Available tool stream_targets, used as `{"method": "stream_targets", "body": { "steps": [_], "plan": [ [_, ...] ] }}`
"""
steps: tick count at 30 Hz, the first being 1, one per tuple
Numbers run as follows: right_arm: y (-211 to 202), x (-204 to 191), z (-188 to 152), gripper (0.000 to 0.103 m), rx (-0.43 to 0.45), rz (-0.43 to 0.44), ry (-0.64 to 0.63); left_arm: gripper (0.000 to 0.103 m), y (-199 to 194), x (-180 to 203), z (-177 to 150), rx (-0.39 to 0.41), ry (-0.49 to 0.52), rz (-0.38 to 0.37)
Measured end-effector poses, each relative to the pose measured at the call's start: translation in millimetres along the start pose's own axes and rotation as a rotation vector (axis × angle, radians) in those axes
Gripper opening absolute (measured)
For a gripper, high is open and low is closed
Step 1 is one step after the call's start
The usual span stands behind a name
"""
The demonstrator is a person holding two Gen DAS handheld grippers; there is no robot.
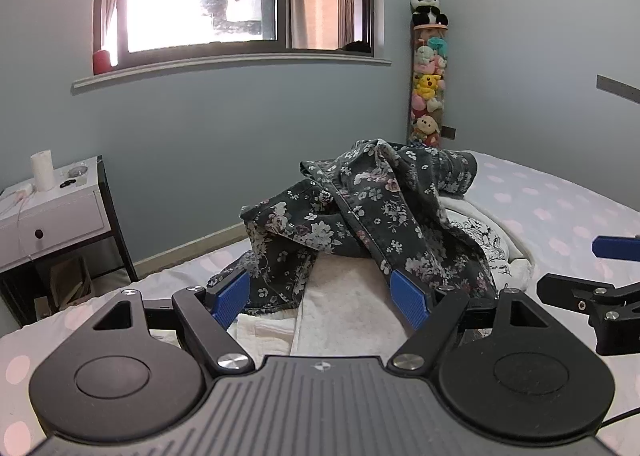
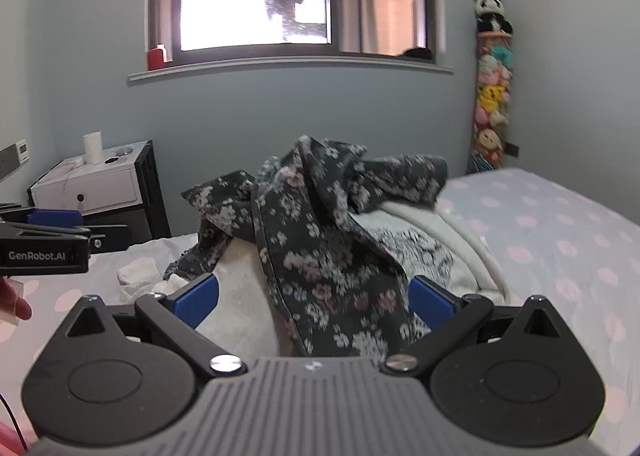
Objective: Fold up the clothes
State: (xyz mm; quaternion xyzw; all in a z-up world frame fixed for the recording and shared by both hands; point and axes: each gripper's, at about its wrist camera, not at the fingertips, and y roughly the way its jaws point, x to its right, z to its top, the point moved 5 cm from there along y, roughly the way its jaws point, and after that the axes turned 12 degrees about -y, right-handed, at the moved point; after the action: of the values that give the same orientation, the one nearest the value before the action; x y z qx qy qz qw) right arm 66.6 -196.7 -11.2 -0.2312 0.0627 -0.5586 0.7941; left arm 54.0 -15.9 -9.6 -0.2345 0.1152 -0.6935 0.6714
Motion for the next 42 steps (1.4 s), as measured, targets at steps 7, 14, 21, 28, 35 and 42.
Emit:
{"method": "stream_targets", "body": {
  "steps": [7, 14, 21, 28, 35, 42],
  "plan": [
    [33, -6, 10, 0.102, -0.025, 0.050, -0.068, 0.077, 30, -3, 7, -0.041, -0.025, -0.007],
    [72, -8, 16, 0.102, -0.056, 0.090, -0.105, 0.077, 56, -17, 17, -0.019, -0.091, 0.048],
    [116, -7, 22, 0.102, -0.075, 0.113, -0.137, 0.077, 92, -23, 20, -0.031, -0.094, 0.064],
    [161, -7, 31, 0.100, -0.070, 0.098, -0.153, 0.076, 132, -27, 27, -0.056, -0.113, 0.032],
    [200, 19, 46, 0.100, -0.044, 0.021, -0.107, 0.076, 172, -41, 47, -0.044, -0.149, 0.009],
    [226, 27, 61, 0.033, -0.076, 0.098, -0.042, 0.047, 211, -50, 56, -0.082, -0.168, -0.007]
  ]
}}
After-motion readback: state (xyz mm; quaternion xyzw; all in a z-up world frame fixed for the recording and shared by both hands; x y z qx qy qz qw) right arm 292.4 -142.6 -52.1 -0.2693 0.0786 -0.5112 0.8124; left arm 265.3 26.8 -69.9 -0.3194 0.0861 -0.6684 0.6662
